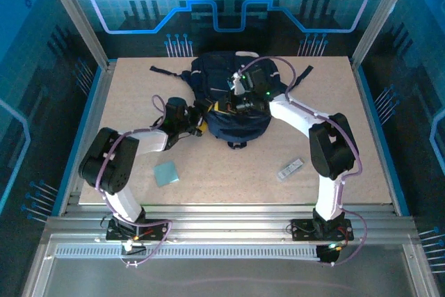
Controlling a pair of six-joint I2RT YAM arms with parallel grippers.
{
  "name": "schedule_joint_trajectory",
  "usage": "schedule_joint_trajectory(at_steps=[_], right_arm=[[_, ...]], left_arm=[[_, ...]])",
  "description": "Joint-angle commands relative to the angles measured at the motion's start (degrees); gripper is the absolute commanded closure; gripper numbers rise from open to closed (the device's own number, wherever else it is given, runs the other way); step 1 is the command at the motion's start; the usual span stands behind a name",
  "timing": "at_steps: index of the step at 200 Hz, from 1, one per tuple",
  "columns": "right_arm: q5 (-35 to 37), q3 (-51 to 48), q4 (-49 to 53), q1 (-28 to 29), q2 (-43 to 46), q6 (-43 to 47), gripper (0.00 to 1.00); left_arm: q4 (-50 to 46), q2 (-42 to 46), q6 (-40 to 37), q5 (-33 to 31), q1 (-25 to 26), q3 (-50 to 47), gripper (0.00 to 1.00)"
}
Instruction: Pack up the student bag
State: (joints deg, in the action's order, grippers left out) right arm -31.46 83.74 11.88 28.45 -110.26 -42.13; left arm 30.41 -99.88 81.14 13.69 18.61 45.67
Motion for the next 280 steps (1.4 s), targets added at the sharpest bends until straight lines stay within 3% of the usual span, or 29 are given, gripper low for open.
schedule_joint_trajectory(at_steps=[1,22,45,90,122,154,218,235,262,272,280], right_arm=[[-3.51,-0.11,-6.18,0.49,4.14,-1.97,1.0],[-3.0,-1.18,-2.69,0.38,5.33,0.07,1.0],[2.15,-1.28,8.05,0.13,6.53,7.48,1.0],[11.64,-4.09,24.1,-3.06,7.61,20.34,1.0],[24.37,-5.18,31.01,-4.77,8.37,28.49,1.0],[40.12,-4.8,33.98,-7.34,7.61,36.52,1.0],[56.18,6.51,38.88,-13.25,-1.19,47.31,1.0],[50.35,9.91,40.82,-12.23,-1.9,46.96,1.0],[24.17,12.31,40.53,-7.8,-1.36,44.0,1.0],[16.24,12.77,38.84,-5.92,-1.66,42.01,1.0],[11.43,13.62,37.52,-4.61,-2.23,40.29,1.0]], left_arm=[[12.73,-4.76,4.48,-1.5,0.9,1.76,0.28],[16.64,-7.53,4.7,-1.73,0.9,3.25,0.63],[17.75,-7.85,3.82,-0.83,0.0,3.99,1.0],[14.04,-4.21,0.47,1.06,-2.26,2.79,1.0],[13.8,-3.01,0.36,3.42,-3.64,2.56,1.0],[11.17,-1.86,-0.52,7.76,-5.04,3.83,1.0],[-0.04,0.97,-7.55,11.27,-10.08,5.26,1.0],[-5.47,0.75,-11.69,10.34,-10.34,8.32,1.0],[-11.2,-2.16,-15.22,9.44,-11.14,14.53,1.0],[-12.25,-2.38,-14.85,9.11,-11.4,15.65,0.73],[-13.55,-1.79,-15.02,8.56,-11.49,16.23,0.59]])
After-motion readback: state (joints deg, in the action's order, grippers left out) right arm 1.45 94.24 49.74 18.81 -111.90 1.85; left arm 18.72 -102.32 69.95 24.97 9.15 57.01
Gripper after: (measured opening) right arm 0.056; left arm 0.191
